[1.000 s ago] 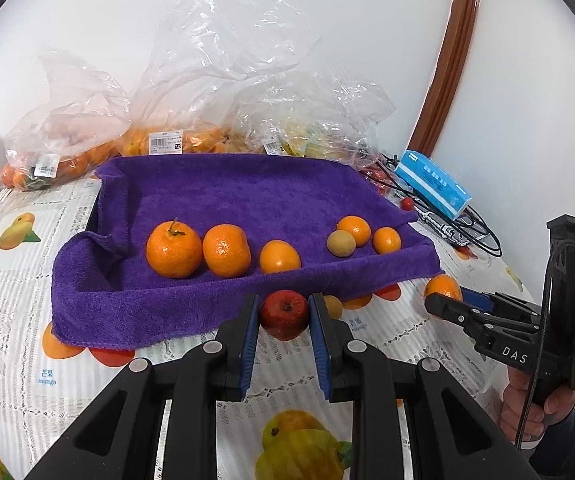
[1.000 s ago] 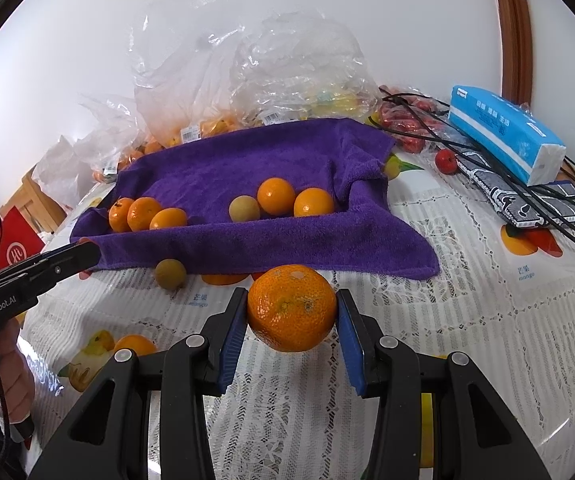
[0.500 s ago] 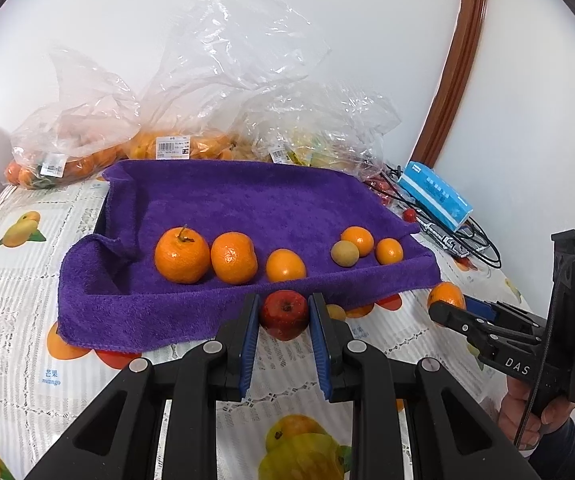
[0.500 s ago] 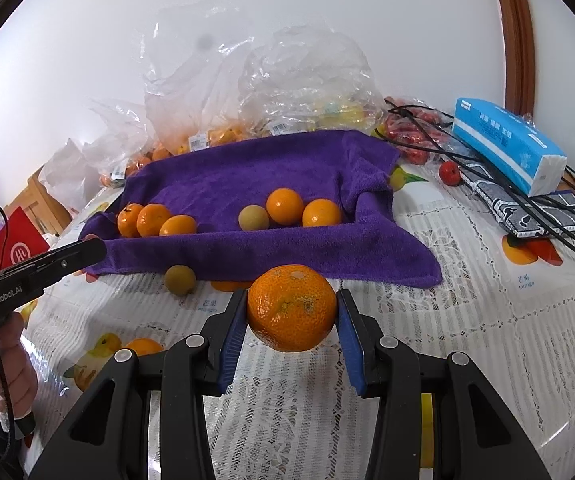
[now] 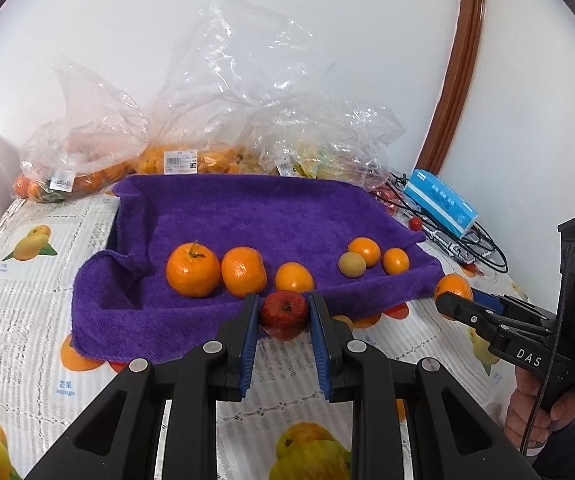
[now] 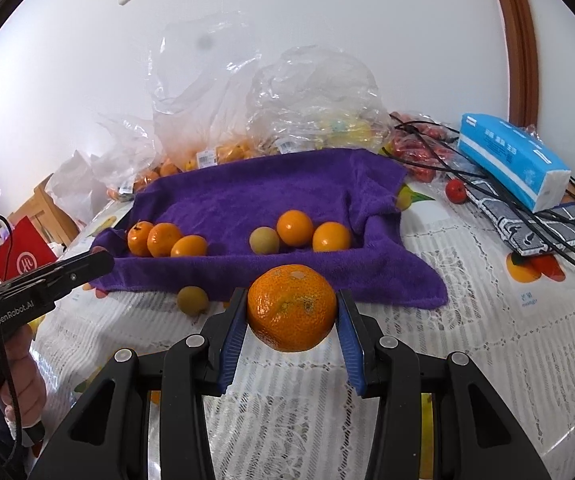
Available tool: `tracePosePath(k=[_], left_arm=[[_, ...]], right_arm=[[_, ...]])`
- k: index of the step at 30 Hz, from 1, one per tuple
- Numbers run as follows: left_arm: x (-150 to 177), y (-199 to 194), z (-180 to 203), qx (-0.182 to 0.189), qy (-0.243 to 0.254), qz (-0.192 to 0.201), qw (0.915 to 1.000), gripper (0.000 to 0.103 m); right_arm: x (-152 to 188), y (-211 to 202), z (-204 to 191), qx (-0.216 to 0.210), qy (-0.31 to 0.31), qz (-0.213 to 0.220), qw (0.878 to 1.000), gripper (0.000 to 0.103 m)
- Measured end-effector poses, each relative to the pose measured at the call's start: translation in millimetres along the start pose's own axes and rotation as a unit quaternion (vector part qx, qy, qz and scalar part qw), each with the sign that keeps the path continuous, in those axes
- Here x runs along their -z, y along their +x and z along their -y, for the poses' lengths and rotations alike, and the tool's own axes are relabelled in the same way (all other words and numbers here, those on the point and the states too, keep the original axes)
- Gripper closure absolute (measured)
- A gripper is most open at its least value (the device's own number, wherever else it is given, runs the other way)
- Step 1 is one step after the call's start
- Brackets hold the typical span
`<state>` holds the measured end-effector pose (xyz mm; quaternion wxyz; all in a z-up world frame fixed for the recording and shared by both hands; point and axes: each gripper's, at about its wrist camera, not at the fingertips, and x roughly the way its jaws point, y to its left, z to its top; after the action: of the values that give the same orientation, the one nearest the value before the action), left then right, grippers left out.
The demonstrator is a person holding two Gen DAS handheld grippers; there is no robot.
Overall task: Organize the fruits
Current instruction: 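Carry the held orange and red apple over the purple towel, then lower both held fruits onto the towel and open both grippers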
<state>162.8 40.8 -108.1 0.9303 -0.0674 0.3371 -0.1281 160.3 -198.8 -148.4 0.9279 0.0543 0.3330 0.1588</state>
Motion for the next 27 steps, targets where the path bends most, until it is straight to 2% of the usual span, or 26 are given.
tracePosePath(k=[7, 20, 27], left_arm=[[-14, -3, -7, -0.005, -0.004, 0.007, 1.0000, 0.079], [-70, 17, -14, -0.014, -0.009, 0.030, 0.9994, 0.079], [-61, 44, -31, -0.025, -0.038, 0.012, 0.9989, 0.079]], right_arm=[[-24, -1, -16, -0.003, -0.019, 0.010, 1.000, 0.060], [-89, 7, -49, -0.022, -0.067, 0.049, 0.996, 0.060], [-91, 39, -47, -0.031, -0.059, 0.037, 0.997, 0.060]])
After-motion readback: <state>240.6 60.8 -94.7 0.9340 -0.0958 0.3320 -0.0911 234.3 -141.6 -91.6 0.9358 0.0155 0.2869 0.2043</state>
